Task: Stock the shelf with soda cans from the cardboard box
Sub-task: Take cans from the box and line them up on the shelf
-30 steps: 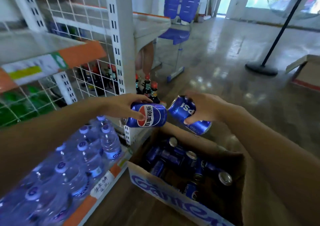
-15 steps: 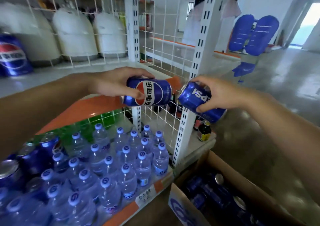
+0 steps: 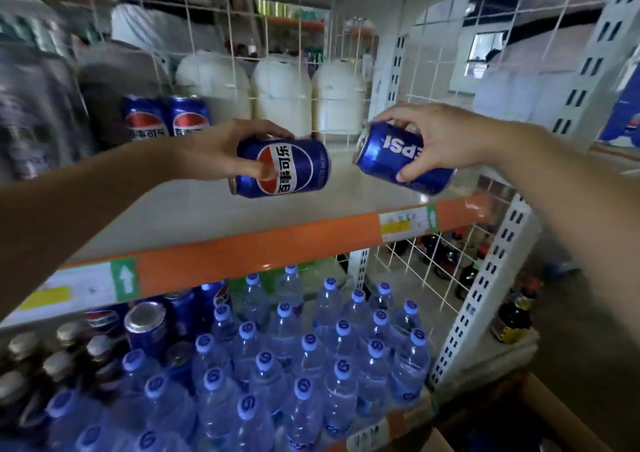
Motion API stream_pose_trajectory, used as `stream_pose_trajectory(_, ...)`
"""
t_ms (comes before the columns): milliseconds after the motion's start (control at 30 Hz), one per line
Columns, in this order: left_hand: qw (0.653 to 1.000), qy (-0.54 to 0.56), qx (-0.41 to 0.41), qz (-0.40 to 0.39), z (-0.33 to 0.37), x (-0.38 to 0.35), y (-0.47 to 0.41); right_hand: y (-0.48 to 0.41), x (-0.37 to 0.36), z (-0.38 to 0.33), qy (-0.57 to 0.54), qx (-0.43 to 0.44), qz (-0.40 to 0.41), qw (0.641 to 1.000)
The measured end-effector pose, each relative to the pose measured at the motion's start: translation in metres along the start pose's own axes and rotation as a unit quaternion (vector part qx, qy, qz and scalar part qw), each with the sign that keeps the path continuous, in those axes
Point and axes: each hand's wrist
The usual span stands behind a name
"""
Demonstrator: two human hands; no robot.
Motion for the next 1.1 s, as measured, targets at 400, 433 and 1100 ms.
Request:
stream_pose_trajectory(400,0.995,0.097,0.016,0.025,-0.066,0.031,0.026,-0.07,-0.036,-0.063,0.04,0.051,-0.116,0.991)
stream_pose_trajectory(433,0.994,0.109,0.011,0.027,-0.069,0.031,0.024,-0.072,-0.035,-0.063,0.04,0.046,-0.125,0.99)
stream_pose_trajectory(1100,0.984,0.139,0.1,0.052,-0.064,0.025,0.012,-0.083,-0.046,-0.047,0.009,0.129,-0.101,0.986)
Point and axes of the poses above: each hand's wrist, its own y-axis away from the middle knuckle, its own x-axis out of the back of the hand, z = x × y, and after that the axes turned 10 degrees about y, right-handed
